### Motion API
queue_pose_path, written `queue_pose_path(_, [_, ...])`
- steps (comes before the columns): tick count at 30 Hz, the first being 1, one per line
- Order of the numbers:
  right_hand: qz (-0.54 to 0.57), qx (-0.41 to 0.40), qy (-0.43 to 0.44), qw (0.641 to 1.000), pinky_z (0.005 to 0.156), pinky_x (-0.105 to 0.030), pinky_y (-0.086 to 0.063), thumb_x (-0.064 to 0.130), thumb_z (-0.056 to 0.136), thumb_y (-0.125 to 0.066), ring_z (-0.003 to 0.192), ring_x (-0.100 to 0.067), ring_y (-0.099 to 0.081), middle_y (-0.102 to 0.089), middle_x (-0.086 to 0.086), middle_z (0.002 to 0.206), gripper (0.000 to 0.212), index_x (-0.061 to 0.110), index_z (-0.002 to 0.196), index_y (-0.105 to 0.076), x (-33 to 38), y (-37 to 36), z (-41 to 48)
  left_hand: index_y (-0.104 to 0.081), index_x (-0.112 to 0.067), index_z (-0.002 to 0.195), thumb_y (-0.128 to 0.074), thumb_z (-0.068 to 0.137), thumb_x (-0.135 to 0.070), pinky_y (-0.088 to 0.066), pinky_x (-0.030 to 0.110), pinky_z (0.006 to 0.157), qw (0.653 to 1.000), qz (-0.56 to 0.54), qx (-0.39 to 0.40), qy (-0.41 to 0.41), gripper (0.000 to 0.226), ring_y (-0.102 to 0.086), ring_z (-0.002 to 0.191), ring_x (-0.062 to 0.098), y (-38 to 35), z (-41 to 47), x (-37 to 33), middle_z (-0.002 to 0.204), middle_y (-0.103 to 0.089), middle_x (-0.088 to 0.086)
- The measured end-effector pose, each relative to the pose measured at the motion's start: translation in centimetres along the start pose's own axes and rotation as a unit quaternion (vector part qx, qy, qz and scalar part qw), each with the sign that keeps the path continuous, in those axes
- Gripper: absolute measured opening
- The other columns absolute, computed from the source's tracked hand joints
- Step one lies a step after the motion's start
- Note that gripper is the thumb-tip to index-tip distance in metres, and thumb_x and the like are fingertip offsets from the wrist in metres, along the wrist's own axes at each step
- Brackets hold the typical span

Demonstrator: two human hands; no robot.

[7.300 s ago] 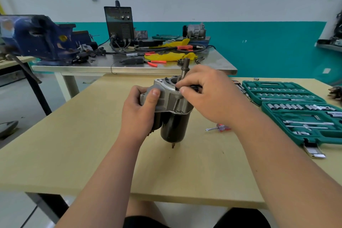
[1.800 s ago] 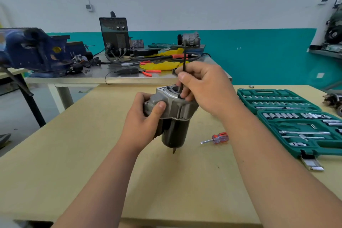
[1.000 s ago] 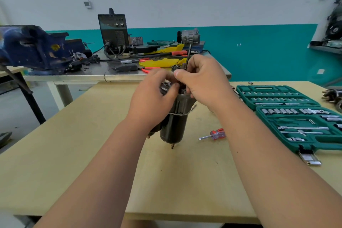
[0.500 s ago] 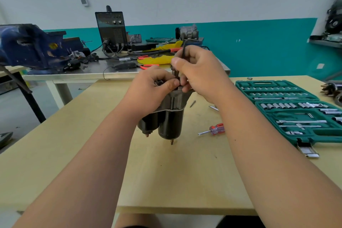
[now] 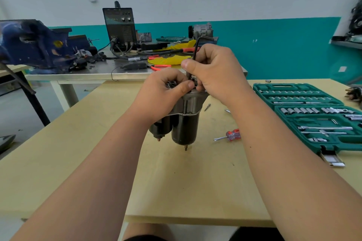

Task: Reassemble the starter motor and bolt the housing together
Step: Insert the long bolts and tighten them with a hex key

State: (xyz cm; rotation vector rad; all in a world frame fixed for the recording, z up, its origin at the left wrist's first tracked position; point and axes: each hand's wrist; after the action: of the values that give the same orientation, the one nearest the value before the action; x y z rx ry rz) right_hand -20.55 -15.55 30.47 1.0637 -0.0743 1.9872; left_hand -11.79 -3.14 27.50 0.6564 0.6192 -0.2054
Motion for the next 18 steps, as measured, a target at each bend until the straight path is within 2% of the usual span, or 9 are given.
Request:
queue_pose_path(3, [0.021,0.044,0.002,0.999,0.045,-0.023,-0.050,0.026,0.091,-0.060,0.046,-0.003,-0.054,-0.055,0.009,0.052,0.012,0.027,0.079,-0.063,0.0,0.4,0.0,-0.064,-0.020,0.084,-0.063,0.093,-0.021,-0.046,0.029,0.074,1.000,0.015,0.011,-0.019,0.009,-0.057,0.084,0.016,0.0,0.1,-0.1,0.087,-0.061,0.002])
queue_pose_path(7, [0.046,0.076,-0.004,0.996,0.051,-0.022,-0.051,0.017,0.094,-0.056,0.050,-0.005,-0.054,-0.057,0.010,0.051,0.020,0.033,0.091,-0.066,-0.5,1.2,0.0,-0.066,-0.022,0.087,-0.059,0.095,-0.020,-0.045,0.026,0.074,0.999,0.020,0.031,-0.036,0.010,-0.056,0.085,0.012,0.1,0.3,-0.1,0.087,-0.060,-0.004])
queue_pose_path(12, [0.016,0.065,0.015,0.998,0.049,-0.021,-0.049,0.022,0.091,-0.060,0.047,-0.003,-0.055,-0.059,0.011,0.051,0.014,0.029,0.080,-0.065,-0.5,1.1,-0.2,-0.063,-0.024,0.089,-0.063,0.092,-0.023,-0.049,0.025,0.074,0.999,0.012,0.022,-0.035,0.004,-0.058,0.085,0.007,-0.3,0.4,0.1,0.086,-0.062,-0.010])
queue_pose_path(16, [-0.012,0.035,0.021,0.999,0.048,-0.024,-0.048,0.025,0.089,-0.062,0.046,0.000,-0.051,-0.056,0.017,0.050,0.022,0.029,0.068,-0.058,-0.8,0.7,-0.1,-0.067,-0.016,0.085,-0.070,0.088,-0.021,-0.050,0.019,0.073,0.999,-0.022,-0.001,-0.031,0.006,-0.061,0.082,0.007,-0.6,0.6,0.0,0.083,-0.066,-0.007])
queue_pose_path(18, [-0.031,0.008,0.029,0.999,0.051,-0.017,-0.042,0.025,0.088,-0.064,0.050,0.004,-0.049,-0.053,0.018,0.051,0.026,0.030,0.065,-0.055,-1.1,0.5,-0.2,-0.070,-0.014,0.087,-0.068,0.089,-0.020,-0.050,0.020,0.075,0.999,-0.017,0.005,-0.034,0.006,-0.063,0.082,0.005,-0.8,0.7,-0.2,0.084,-0.068,-0.006])
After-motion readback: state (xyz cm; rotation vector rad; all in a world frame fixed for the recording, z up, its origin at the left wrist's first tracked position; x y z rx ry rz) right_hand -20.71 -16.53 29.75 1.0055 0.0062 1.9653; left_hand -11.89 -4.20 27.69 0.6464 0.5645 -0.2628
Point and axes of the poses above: each hand's wrist, its own z-axis towards the middle knuckle, its own y-axis out of the back of the hand, x = y × z
